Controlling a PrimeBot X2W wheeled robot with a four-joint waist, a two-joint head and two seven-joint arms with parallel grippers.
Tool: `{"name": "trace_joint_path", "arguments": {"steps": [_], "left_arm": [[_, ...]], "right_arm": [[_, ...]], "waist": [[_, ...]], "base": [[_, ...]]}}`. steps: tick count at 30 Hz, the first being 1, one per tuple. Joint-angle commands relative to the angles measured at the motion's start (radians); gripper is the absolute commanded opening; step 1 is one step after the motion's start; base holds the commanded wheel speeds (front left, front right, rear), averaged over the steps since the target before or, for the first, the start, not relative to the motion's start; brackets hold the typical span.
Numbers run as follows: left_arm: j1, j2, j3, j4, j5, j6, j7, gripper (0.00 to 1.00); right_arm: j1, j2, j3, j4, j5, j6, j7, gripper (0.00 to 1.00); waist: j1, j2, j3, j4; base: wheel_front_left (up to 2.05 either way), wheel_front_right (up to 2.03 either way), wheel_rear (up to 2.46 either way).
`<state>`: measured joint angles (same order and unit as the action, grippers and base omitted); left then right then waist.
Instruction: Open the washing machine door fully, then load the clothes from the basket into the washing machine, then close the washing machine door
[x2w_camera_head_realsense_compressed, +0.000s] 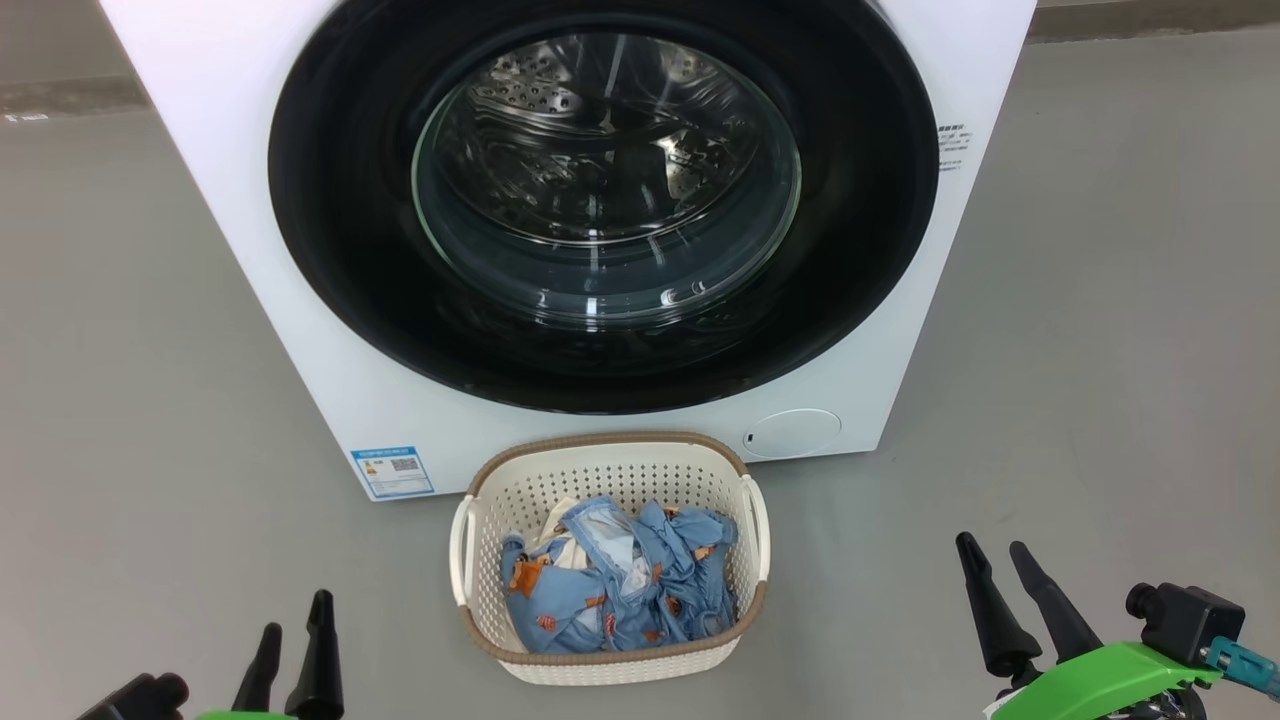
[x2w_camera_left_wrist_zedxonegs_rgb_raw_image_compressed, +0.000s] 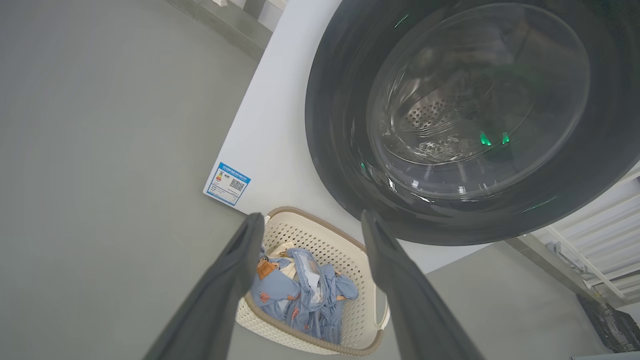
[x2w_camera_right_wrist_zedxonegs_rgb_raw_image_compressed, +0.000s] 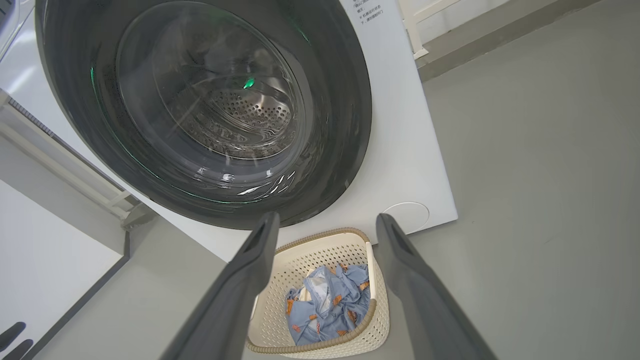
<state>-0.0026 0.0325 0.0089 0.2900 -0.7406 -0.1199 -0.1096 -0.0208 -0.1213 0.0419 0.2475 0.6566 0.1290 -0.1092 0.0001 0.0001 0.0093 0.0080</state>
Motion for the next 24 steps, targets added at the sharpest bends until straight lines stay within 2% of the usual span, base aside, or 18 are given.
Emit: {"name": "trace_joint_path", "arguments": {"steps": [1,24], "left_arm": [[-0.012,0.018,0.02,-0.026,0.039,-0.006,-0.016,1.0],[-0.003,0.033,0.014,-0.061,0.375,-0.008,-0.081,1.0]], "right_arm": [[-0.032,-0.012,0.011,-0.024,-0.042,0.001,-0.017,1.0],[-0.028,-0.016,0.019,-0.036,-0.315,0.001,-0.081,1.0]], "waist": [[-0.0001,-0.0001,0.001,-0.001],[-0.0001,-0.0001,0.013,-0.003]], "base": [[0.0,0.0,0.0],[0.0,0.0,0.0]]}}
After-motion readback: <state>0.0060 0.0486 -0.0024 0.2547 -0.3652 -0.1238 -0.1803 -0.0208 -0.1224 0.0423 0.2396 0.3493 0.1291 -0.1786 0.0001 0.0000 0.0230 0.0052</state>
